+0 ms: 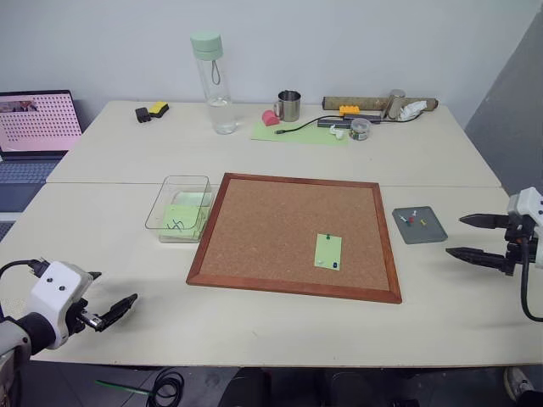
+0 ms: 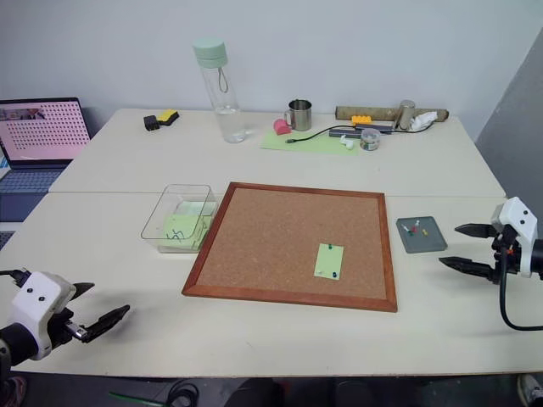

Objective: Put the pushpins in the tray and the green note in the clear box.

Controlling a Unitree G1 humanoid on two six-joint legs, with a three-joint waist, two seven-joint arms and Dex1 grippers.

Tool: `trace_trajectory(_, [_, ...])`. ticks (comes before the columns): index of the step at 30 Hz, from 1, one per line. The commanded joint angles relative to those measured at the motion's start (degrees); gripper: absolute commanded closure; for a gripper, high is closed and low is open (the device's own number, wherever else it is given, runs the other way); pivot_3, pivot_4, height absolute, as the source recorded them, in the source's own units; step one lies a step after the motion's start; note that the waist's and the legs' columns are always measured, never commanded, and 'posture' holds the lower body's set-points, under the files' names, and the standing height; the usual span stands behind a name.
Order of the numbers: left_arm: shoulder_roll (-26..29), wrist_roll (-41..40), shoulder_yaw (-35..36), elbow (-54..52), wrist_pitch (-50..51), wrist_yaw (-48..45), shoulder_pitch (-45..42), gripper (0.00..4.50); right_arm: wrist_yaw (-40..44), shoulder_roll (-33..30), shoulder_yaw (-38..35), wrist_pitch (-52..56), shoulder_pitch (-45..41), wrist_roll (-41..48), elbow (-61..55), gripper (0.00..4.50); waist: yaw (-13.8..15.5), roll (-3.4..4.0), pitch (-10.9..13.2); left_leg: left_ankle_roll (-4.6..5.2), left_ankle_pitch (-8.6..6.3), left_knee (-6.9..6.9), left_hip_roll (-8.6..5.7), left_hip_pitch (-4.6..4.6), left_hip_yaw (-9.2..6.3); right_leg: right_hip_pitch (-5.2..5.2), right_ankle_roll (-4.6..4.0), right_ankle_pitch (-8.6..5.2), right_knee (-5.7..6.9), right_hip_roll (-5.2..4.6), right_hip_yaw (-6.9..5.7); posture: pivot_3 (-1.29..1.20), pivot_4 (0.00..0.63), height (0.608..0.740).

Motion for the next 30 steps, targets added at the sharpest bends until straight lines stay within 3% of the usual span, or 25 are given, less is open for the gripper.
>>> trace_trajectory(1, [-0.2, -0.46, 1.96, -1.81, -0.44, -0.62, 1.09, 0.02, -0.02, -0.06, -0.35, -0.51, -1.43, 0.22, -1.14, 0.0, 0.0, 0.01, 0.01, 0.0, 0.0, 0.0, 0.0, 0.0, 0.0, 0.0, 0.0, 0.0, 0.0, 0.0, 0.0, 0.0, 0.15, 0.74])
trace_trajectory(11, [-0.75, 0.18, 2.1, -2.39, -0.16, 0.51, 1.99, 0.02, 0.28, -0.09, 0.58, -0.96, -2.48, -0.21, 0.24, 0.0, 0.05, 0.01, 0.01, 0.0, 0.0, 0.0, 0.0, -0.01, -0.01, 0.0, 0.0, 0.0, -0.02, 0.0, 0.0, 0.0, 0.15, 0.74])
trace_trajectory(28, [0.59, -3.09, -0.54, -4.33, 3.1, -1.98, -4.2, 0.02, -1.61, 1.91, -0.44, 0.89, -1.39, 0.99, -4.83, 0.0, 0.07, 0.02, 0.01, 0.0, 0.0, 0.01, 0.0, -0.02, -0.02, 0.0, 0.0, 0.0, 0.0, 0.0, -0.03, 0.0, 0.15, 0.74])
trace_trajectory(30, [1.21, -3.79, -1.88, -5.26, 3.55, -2.63, -6.96, 0.36, -1.73, 1.78, -1.09, 1.45, -0.53, 1.37, -6.09, 0.0, 0.13, 0.02, 0.01, 0.0, 0.0, 0.01, 0.0, -0.02, -0.03, 0.0, 0.0, 0.0, -0.01, 0.0, -0.03, 0.0, 0.15, 0.74])
